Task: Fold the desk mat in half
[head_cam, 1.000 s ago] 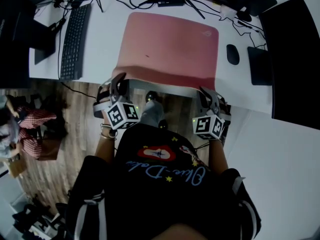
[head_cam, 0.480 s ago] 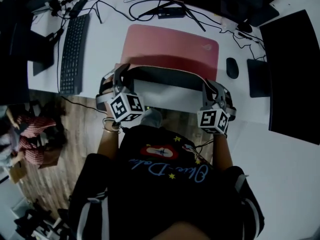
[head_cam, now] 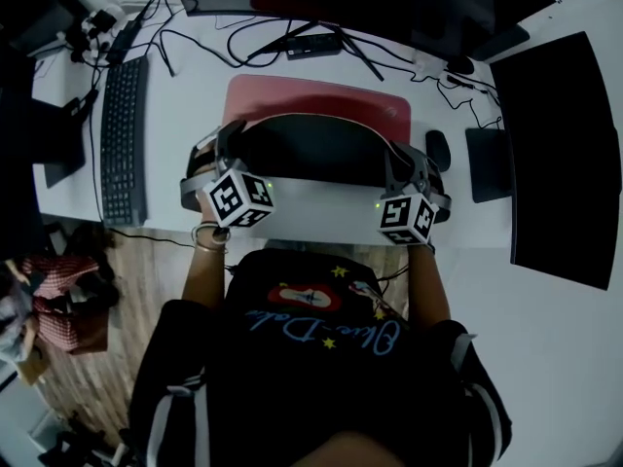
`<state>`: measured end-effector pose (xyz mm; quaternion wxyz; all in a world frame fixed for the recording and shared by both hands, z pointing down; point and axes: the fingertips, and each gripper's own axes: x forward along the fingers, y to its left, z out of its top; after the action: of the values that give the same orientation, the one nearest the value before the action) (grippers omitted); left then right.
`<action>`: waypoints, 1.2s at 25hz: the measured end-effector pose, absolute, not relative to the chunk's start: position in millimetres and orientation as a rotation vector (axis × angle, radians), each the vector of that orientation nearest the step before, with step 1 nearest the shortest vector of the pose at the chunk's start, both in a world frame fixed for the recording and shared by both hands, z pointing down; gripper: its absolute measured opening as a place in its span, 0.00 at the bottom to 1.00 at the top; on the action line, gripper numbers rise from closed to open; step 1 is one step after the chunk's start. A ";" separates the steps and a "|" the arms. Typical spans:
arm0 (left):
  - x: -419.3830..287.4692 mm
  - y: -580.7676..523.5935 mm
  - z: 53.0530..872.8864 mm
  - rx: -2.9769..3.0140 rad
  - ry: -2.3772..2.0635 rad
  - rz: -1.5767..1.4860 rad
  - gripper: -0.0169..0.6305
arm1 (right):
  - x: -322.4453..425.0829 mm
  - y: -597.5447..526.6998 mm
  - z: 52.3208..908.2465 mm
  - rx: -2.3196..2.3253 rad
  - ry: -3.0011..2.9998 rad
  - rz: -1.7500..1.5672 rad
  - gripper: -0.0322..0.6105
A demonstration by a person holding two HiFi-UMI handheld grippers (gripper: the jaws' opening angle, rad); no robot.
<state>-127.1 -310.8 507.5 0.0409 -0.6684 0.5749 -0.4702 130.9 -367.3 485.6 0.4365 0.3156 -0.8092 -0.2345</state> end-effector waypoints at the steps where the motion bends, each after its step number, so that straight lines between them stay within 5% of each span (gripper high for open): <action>1: -128.6 -316.9 509.6 -2.055 1.754 -1.446 0.06 | 128.9 -373.5 487.3 0.782 -2.002 -0.584 0.07; 30: -156.0 -383.0 576.5 -1.999 1.691 -1.841 0.06 | 98.2 -459.2 560.6 0.484 -1.920 -0.565 0.07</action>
<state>-156.0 -383.0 576.5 -0.0294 -0.6242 0.5281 -0.5750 98.2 -459.2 560.6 0.5152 0.2014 -0.7992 -0.2352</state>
